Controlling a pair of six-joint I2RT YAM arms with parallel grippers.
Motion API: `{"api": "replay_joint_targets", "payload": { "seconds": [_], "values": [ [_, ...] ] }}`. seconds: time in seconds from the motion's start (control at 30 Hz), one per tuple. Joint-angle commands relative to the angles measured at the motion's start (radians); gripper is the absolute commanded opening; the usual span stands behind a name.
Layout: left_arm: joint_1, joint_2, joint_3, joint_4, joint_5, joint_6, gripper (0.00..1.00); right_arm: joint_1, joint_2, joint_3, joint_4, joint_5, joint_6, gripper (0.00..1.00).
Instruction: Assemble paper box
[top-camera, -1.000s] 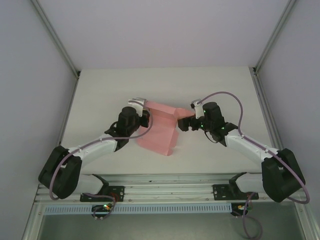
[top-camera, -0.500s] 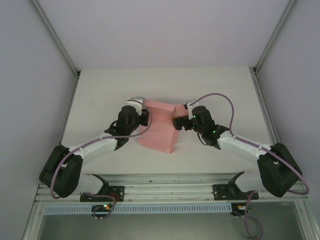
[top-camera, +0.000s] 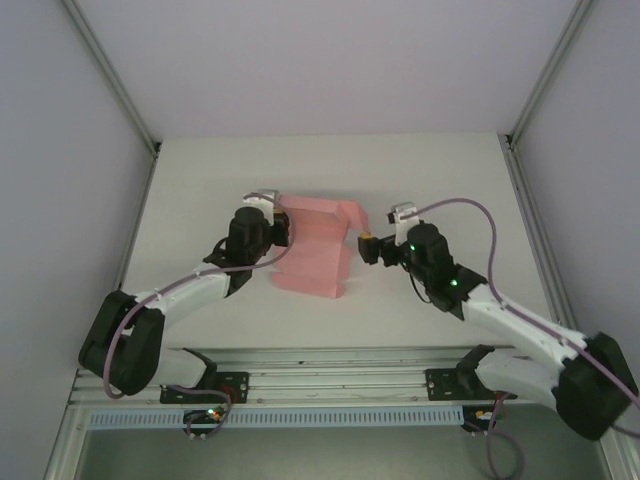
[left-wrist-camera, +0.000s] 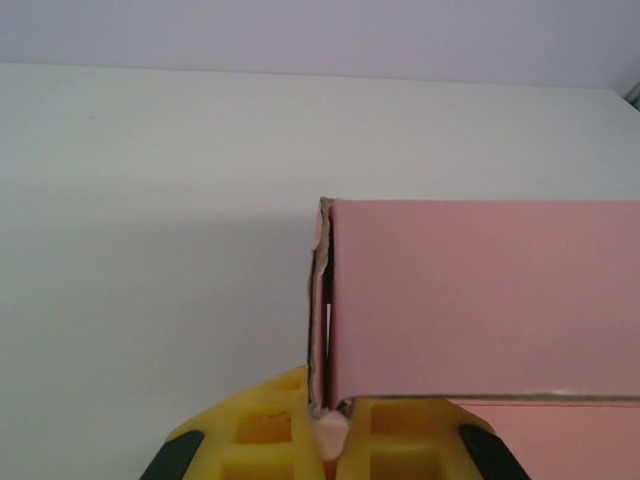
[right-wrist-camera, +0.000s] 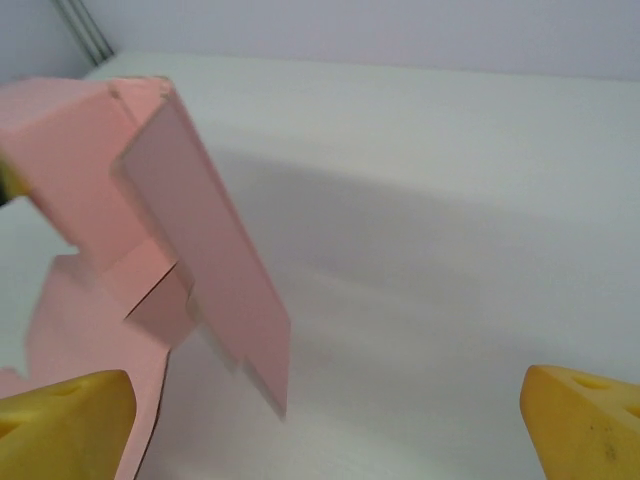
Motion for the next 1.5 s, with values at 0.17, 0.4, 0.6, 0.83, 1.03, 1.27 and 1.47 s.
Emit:
{"api": "replay_joint_targets", "payload": {
  "seconds": [0.17,0.4,0.6,0.83,1.03,1.27,1.47],
  "values": [
    [0.037,-0.058,-0.027,0.003,0.05,-0.036,0.0,-0.094,-0.285,-0.043,-0.23,0.012,0.03,1.0],
    [0.041,-0.056,-0.022,0.013,0.095,-0.032,0.0,-0.24,-0.133,0.062,-0.282,-0.092,0.014,1.0],
    [0.041,-0.045,-0.011,0.015,0.123,-0.032,0.0,-0.252,0.109,0.214,-0.277,-0.189,-0.038,1.0],
    [0.044,-0.041,-0.009,0.021,0.101,-0.032,0.0,-0.238,0.277,0.318,-0.306,-0.353,-0.063,0.94],
    [0.044,-0.037,-0.005,0.019,0.103,-0.032,0.0,-0.192,0.311,0.331,-0.272,-0.402,-0.066,0.94],
    [0.044,-0.023,-0.005,0.034,0.113,-0.049,0.0,-0.132,0.358,0.371,-0.247,-0.433,-0.068,0.94],
    [0.044,-0.023,-0.003,0.037,0.131,-0.058,0.0,-0.083,0.408,0.405,-0.222,-0.435,-0.072,0.92]
  ]
}}
